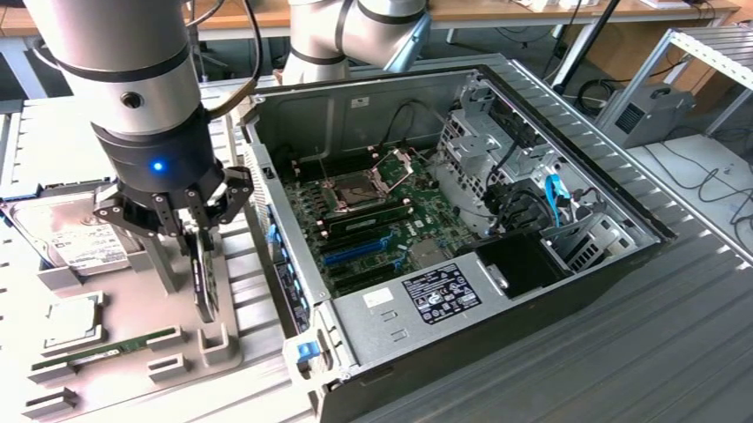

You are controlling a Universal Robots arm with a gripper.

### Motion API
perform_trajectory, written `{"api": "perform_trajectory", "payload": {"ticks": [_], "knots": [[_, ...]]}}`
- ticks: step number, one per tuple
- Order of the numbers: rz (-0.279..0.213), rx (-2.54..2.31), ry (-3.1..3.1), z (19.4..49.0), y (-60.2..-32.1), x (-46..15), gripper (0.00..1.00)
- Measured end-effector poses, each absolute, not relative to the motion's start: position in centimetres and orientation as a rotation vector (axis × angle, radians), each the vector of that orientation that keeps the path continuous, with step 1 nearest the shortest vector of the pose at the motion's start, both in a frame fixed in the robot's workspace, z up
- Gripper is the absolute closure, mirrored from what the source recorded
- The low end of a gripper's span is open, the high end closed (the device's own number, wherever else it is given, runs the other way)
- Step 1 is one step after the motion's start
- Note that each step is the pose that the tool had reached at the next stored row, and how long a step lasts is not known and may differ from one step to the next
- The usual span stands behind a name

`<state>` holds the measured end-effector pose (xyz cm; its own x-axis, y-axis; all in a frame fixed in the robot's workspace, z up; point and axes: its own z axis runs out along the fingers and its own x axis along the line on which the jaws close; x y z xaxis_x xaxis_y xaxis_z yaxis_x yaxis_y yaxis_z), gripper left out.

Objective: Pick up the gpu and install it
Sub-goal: 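Pick up the gpu and move the gpu toward the slot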

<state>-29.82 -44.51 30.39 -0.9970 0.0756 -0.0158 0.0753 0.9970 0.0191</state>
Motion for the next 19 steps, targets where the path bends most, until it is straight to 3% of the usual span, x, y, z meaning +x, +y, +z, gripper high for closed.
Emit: {"api": "perform_trajectory", "payload": {"ticks": [19], "knots": [[0.026, 0.118, 3.123, 30.87, -44.49, -29.82, 0.74]]}}
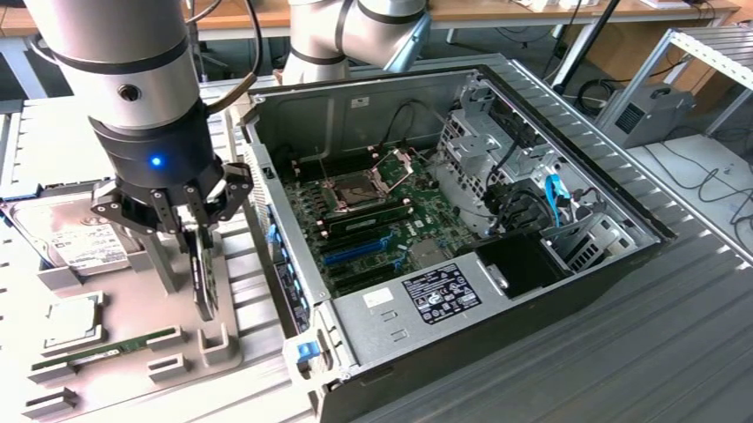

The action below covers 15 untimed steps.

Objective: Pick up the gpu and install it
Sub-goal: 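Pick up the gpu and move the gpu toward the slot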

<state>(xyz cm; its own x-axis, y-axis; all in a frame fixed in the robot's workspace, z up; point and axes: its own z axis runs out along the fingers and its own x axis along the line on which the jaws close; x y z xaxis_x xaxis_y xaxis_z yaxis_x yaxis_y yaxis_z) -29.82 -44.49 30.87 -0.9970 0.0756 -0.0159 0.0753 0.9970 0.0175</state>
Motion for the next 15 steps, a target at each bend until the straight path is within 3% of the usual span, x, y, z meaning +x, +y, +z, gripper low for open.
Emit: {"api": "perform_trajectory", "payload": {"ticks": [15], "knots": [[0.026, 0.118, 3.123, 31.82, -44.49, -29.82, 0.74]]}}
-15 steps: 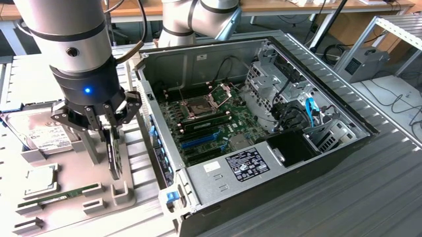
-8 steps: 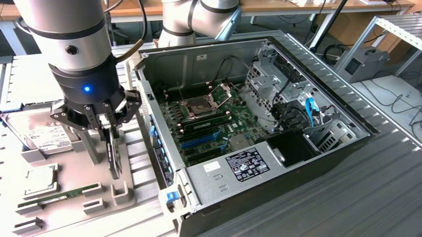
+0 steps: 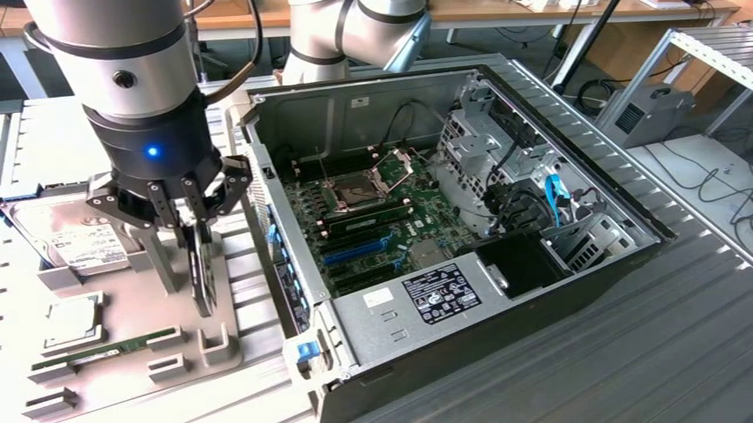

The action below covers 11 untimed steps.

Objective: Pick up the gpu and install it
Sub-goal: 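Pick up the gpu and move the gpu toward the slot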

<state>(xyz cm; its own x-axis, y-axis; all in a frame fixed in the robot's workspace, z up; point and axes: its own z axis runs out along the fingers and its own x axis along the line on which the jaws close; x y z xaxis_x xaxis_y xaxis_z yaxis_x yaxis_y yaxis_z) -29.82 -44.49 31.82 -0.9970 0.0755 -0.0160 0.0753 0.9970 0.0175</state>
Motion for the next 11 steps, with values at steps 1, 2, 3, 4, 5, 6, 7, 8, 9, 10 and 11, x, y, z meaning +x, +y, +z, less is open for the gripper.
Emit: {"api": "perform_trajectory", "payload": {"ticks": [1, 2, 3, 4, 5, 6, 7, 8, 9, 10, 11], "knots": [[0.027, 0.118, 3.123, 31.86, -44.49, -29.82, 0.74], [0.027, 0.118, 3.122, 31.86, -44.48, -29.81, 0.74], [0.026, 0.118, 3.123, 31.89, -44.47, -29.81, 0.74], [0.026, 0.118, 3.123, 31.93, -44.47, -29.82, 0.74], [0.026, 0.118, 3.123, 31.95, -44.47, -29.82, 0.74], [0.025, 0.118, 3.123, 31.99, -44.45, -29.81, 0.74], [0.024, 0.118, 3.123, 32.01, -44.44, -29.82, 0.74], [0.024, 0.118, 3.123, 32.01, -44.44, -29.82, 0.74], [0.023, 0.118, 3.123, 32.02, -44.42, -29.82, 0.74], [0.023, 0.118, 3.123, 32.03, -44.39, -29.82, 0.74], [0.022, 0.118, 3.123, 32.03, -44.39, -29.82, 0.74]]}}
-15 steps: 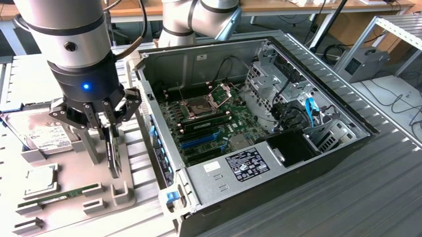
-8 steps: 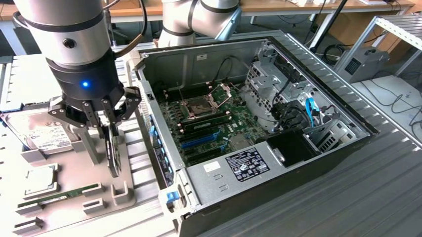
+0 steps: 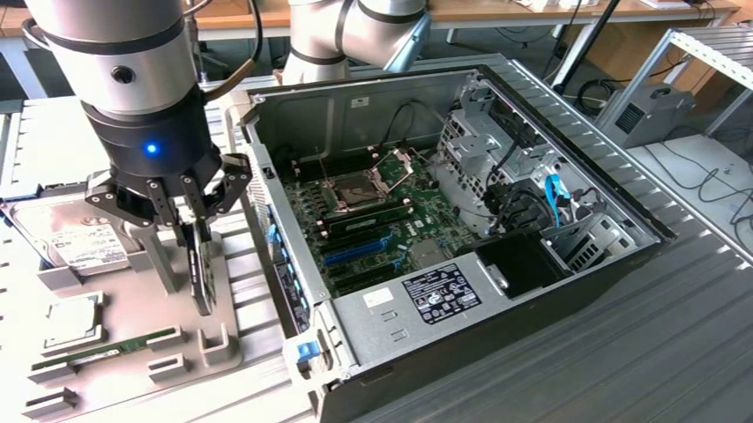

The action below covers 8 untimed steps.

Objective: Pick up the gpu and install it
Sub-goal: 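Pick up the gpu and move the gpu toward the slot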

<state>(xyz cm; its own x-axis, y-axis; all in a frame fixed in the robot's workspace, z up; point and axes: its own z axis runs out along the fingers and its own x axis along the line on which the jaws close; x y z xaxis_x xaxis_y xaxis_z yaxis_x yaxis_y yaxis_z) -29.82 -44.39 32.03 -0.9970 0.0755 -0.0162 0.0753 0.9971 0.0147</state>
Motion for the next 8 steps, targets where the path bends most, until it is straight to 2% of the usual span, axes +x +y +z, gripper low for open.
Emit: {"api": "perform_trajectory", "payload": {"ticks": [8], "knots": [[0.016, 0.118, 3.123, 32.26, -44.37, -29.81, 0.74]]}}
